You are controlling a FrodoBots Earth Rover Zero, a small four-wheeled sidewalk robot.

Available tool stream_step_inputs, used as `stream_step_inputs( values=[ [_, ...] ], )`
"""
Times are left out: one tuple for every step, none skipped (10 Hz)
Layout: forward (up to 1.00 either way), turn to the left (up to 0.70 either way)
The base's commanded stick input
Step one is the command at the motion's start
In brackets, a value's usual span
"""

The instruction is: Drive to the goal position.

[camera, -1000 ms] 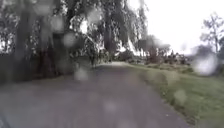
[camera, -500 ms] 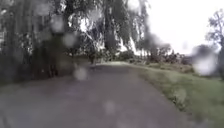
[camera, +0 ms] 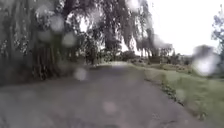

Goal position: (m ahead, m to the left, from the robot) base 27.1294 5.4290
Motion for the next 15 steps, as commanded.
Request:
stream_step_inputs(
  values=[
    [1.0, 0.0],
    [1.0, 0.0],
    [1.0, 0.0],
    [1.0, 0.0],
    [1.0, 0.0],
    [1.0, 0.0],
    [1.0, 0.0],
    [1.0, 0.0],
    [1.0, 0.0],
    [1.0, 0.0],
    [1.0, 0.0],
    [1.0, 0.0],
    [1.0, 0.0],
    [1.0, 0.0],
    [1.0, 0.0]
  ],
)
